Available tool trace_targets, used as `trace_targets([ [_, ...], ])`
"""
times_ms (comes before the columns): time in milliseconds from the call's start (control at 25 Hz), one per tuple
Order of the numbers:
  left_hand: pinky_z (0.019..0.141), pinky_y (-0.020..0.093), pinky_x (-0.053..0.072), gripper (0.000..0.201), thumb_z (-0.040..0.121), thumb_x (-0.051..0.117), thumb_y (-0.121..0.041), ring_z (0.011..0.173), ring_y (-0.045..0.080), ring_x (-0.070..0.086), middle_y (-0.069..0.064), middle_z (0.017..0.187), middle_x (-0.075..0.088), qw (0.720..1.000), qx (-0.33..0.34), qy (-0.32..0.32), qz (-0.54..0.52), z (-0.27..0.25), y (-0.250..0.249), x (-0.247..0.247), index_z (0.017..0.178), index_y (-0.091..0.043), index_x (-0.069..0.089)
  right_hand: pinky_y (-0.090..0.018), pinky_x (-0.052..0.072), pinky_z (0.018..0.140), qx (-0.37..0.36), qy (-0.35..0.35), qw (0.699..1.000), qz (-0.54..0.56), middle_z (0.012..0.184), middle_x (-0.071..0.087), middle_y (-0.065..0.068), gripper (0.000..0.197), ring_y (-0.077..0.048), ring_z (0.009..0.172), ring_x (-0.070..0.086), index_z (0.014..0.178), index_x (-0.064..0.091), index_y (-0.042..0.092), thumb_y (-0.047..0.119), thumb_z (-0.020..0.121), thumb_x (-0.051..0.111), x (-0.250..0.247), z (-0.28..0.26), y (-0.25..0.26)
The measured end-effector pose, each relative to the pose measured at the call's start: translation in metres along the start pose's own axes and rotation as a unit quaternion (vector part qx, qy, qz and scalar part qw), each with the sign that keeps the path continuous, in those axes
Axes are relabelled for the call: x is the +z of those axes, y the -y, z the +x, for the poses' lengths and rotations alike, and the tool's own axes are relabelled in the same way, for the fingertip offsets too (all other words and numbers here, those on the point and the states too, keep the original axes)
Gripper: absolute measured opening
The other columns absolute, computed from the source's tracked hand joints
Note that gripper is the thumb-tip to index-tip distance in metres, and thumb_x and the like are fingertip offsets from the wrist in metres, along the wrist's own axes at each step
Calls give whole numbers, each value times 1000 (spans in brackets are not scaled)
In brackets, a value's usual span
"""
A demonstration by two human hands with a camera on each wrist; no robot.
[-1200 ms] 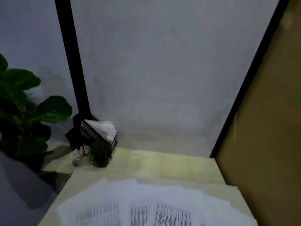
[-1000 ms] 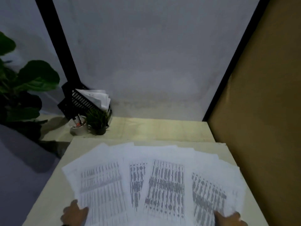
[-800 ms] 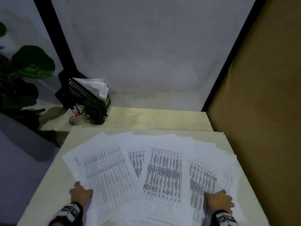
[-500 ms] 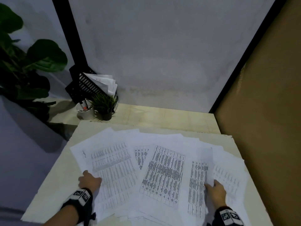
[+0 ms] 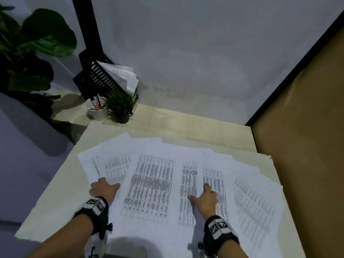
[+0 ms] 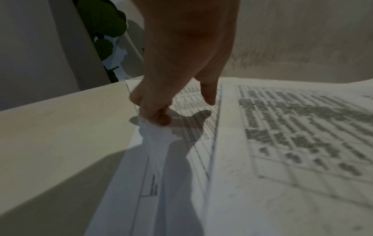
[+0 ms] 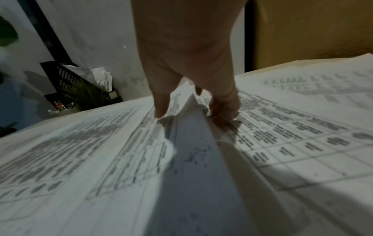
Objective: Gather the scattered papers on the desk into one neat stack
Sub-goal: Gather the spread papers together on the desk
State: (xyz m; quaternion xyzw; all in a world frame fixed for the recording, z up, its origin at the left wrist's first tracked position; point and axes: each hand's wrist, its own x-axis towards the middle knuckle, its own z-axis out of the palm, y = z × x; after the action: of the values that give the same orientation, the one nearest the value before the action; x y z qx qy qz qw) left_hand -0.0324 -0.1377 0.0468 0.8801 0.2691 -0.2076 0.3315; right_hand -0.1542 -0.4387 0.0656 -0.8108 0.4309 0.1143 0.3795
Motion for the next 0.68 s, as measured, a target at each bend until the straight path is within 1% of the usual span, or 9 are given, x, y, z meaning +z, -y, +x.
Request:
trace_targets([
  [80,106,48,29,76,76,68,-34,128,44,28,24,143,19,999,-28,-8,25,-3,-4,-1,136,-5,30,-53,38,100,48,-45,995,-78,140,32,-21,89,-38,128,31,137,28,10,41,68,76,10,-3,8],
  [120,105,49,30,81,73,70,-34,127,45,29,25,143,19,999,-41,-14,26,-6,-6,1,135,-3,28,-52,39,99,56,-47,991,-111,140,32,-20,92,-37,127,31,137,27,9,42,67,76,16,-7,13],
  [200,102,50,36,86,69,76,-26,123,46,35,30,139,25,998,-52,-23,3,-10,-12,5,131,3,25,-49,40,98,17,-27,991,-129,141,34,-20,91,-36,127,34,138,24,7,37,70,76,25,-9,18],
  [280,99,50,39,83,69,76,-23,120,46,37,31,136,28,998,-55,-14,-4,-9,-14,5,129,7,27,-48,38,100,4,-27,990,-136,140,36,-19,82,-36,128,34,137,29,6,37,74,72,16,-3,17],
  [400,99,48,38,78,71,73,-29,120,45,37,28,136,28,999,-52,-4,4,-5,-10,-3,128,6,32,-56,32,106,113,-84,985,-99,142,29,-24,85,-41,131,27,135,31,4,50,73,67,-28,15,-8],
  [480,101,48,40,80,72,73,-23,120,45,39,29,139,24,998,-31,-6,-53,-7,-8,-1,131,7,29,-57,34,103,154,-91,983,-50,139,32,-29,92,-44,127,32,134,29,-2,50,71,70,-48,24,-26],
  [560,105,47,37,84,74,73,-14,126,43,37,28,144,24,992,-1,27,-127,-11,-11,8,136,8,21,-52,39,100,123,-61,991,2,129,46,-27,87,-42,118,46,130,32,-6,48,73,70,-51,23,-28],
  [600,105,46,38,82,74,72,-11,126,41,39,29,143,30,988,15,46,-145,-13,-13,13,136,7,22,-48,41,97,97,-37,994,17,123,52,-24,83,-38,112,51,128,35,-7,47,75,69,-48,22,-25],
  [680,96,42,45,63,74,72,-9,114,38,51,27,128,51,985,51,72,-150,-15,-18,21,127,6,41,-35,44,85,48,8,998,27,108,58,-17,68,-33,101,56,123,44,-5,41,79,67,-40,19,-12],
])
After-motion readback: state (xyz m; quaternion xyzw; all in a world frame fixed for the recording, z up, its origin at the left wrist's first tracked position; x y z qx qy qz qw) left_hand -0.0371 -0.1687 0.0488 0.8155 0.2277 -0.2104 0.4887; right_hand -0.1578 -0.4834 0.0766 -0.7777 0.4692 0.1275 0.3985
